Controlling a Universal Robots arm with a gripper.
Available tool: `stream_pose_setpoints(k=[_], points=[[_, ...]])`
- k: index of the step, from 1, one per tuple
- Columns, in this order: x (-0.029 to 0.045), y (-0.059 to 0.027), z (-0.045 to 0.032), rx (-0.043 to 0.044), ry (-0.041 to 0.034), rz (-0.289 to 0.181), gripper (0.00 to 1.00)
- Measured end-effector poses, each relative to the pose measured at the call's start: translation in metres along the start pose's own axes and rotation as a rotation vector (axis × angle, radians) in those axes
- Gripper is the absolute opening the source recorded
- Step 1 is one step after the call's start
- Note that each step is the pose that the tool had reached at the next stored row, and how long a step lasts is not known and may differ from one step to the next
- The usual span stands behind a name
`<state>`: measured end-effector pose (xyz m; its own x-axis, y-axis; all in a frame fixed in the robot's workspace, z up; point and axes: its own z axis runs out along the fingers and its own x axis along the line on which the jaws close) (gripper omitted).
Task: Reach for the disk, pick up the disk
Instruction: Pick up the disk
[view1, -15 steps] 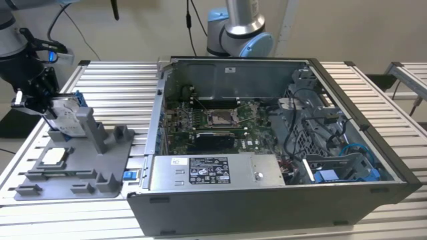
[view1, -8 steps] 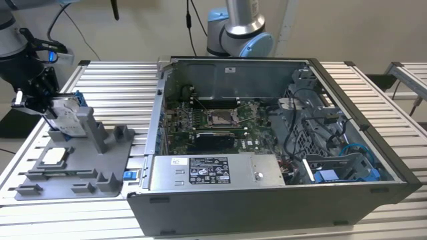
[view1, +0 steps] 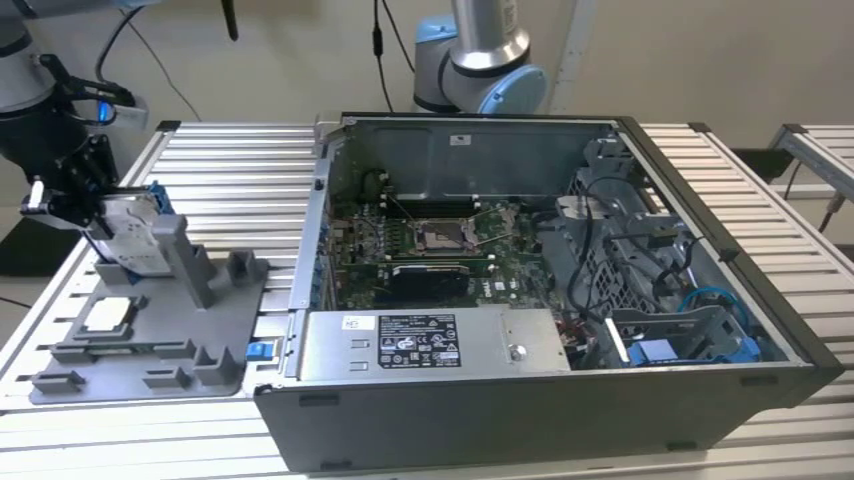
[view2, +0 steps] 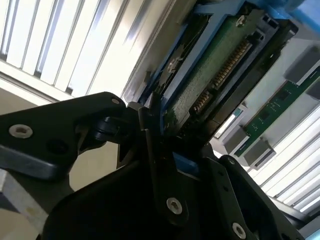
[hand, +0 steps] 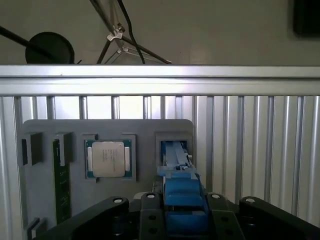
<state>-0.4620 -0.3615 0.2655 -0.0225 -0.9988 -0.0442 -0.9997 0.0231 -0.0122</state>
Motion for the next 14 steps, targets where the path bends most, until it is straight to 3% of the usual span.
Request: stream_pose_setpoints(k=[1,2,10,11,12,13,14], points=[[-0.0003,0.0000,-0.0007,0.0000,0.0100,0.000,0.00],[-0.0005,0.0001,-0.0008,0.0002,0.0116,0.000,0.00],[-0.0009,0.0004,-0.0008,0.0015,0.0132,0.000,0.00],[-0.0012,0.0005,-0.0010,0.0015,0.0201,0.000,0.00],[-0.0016,0.0004,-0.0011,0.0017,0.0344,0.000,0.00],[-0.0019,0.0004,-0.0011,0.0021,0.0419,0.000,0.00],[-0.0019,0.0004,-0.0011,0.0023,0.0422,0.000,0.00]])
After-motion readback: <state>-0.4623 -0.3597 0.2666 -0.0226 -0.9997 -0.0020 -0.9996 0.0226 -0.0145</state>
